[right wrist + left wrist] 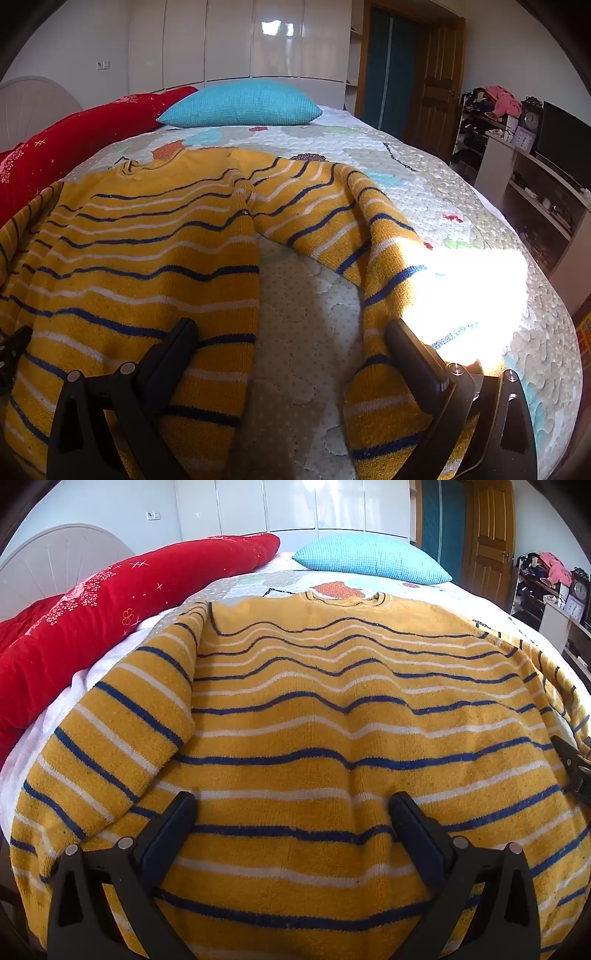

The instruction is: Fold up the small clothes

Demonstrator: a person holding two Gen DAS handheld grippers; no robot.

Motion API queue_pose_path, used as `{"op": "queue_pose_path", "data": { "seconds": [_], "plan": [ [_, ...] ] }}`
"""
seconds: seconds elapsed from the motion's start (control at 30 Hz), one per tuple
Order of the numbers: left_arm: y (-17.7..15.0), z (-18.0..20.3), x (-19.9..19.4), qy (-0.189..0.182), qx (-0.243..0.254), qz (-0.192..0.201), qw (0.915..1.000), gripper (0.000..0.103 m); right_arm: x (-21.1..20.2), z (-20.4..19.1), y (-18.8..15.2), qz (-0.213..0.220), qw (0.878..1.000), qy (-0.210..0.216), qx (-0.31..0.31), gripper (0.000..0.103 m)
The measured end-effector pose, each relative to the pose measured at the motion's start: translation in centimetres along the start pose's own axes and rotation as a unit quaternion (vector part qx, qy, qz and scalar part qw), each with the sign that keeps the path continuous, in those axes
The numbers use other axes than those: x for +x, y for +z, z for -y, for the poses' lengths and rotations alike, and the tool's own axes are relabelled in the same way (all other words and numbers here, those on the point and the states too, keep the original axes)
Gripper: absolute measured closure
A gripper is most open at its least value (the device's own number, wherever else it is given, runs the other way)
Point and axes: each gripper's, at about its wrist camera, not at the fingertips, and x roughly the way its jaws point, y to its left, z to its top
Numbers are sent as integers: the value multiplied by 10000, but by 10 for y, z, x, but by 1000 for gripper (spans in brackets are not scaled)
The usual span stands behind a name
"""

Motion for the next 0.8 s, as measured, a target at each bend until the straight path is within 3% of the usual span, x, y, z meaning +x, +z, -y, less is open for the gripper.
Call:
{"op": "queue_pose_path", "data": {
  "seconds": [0.8],
  "plan": [
    [1, 0, 0, 12, 7, 11, 10000, 0, 1, 2, 0, 16, 10000, -39, -26, 1]
  ]
}}
